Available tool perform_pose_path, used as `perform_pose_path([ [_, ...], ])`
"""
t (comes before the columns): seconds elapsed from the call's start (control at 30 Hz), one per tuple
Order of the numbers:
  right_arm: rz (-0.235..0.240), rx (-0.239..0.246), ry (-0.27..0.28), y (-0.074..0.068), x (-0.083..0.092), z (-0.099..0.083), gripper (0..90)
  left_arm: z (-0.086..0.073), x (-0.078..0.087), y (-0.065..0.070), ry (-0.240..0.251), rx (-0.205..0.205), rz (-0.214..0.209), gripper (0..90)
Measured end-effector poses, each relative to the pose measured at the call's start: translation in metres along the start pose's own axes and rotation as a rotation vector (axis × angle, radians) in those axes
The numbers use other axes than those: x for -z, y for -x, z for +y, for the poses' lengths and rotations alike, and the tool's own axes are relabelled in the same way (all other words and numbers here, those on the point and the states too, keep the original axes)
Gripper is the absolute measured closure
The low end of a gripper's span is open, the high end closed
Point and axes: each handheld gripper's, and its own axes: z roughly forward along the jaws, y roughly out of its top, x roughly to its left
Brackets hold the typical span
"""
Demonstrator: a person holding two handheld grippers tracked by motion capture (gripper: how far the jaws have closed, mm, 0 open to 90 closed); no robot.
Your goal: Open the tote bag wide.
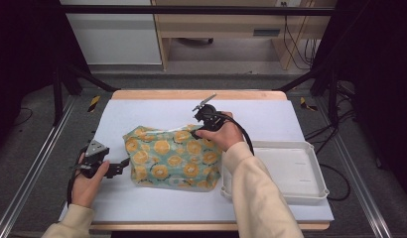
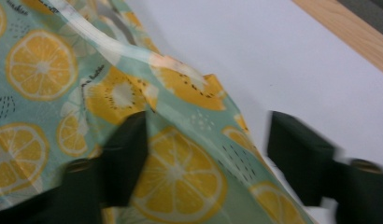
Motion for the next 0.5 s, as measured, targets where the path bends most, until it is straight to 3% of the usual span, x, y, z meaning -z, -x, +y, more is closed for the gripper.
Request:
perform_pose_path([
  [0.03, 0.000, 0.000, 0.000, 0.000, 0.000, 0.000, 49.1, 0.000, 0.000, 0.000, 0.002, 0.002, -0.003, 7.3],
  [0.07, 0.006, 0.006, 0.002, -0.002, 0.000, 0.000, 56.9, 0.001, 0.001, 0.001, 0.001, -0.001, -0.003, 7.2],
  [0.1, 0.002, 0.012, 0.021, -0.006, 0.003, -0.001, 77.8, 0.001, 0.001, 0.001, 0.002, -0.003, -0.002, 7.2],
  [0.17, 0.007, 0.009, 0.049, -0.009, 0.008, -0.003, 87.6, 0.001, 0.002, 0.001, -0.001, -0.007, -0.002, 7.3],
  [0.3, 0.014, 0.014, 0.102, -0.021, 0.021, -0.009, 90.0, 0.003, 0.006, -0.002, 0.014, 0.003, 0.008, 7.5],
  [0.33, 0.017, 0.030, 0.155, -0.035, 0.034, -0.015, 90.0, 0.003, 0.010, -0.004, 0.024, 0.013, 0.016, 7.7],
  [0.4, 0.019, 0.054, 0.205, -0.050, 0.046, -0.024, 89.9, 0.003, 0.013, -0.008, 0.029, 0.028, 0.027, 8.4],
  [0.43, 0.019, 0.054, 0.205, -0.050, 0.046, -0.024, 89.9, 0.003, 0.013, -0.008, 0.029, 0.028, 0.027, 9.2],
  [0.47, 0.015, 0.077, 0.253, -0.066, 0.057, -0.036, 89.9, 0.002, 0.015, -0.011, 0.025, 0.033, 0.030, 9.6],
  [0.5, 0.015, 0.077, 0.253, -0.066, 0.057, -0.036, 89.9, 0.002, 0.015, -0.011, 0.025, 0.033, 0.030, 9.8],
])
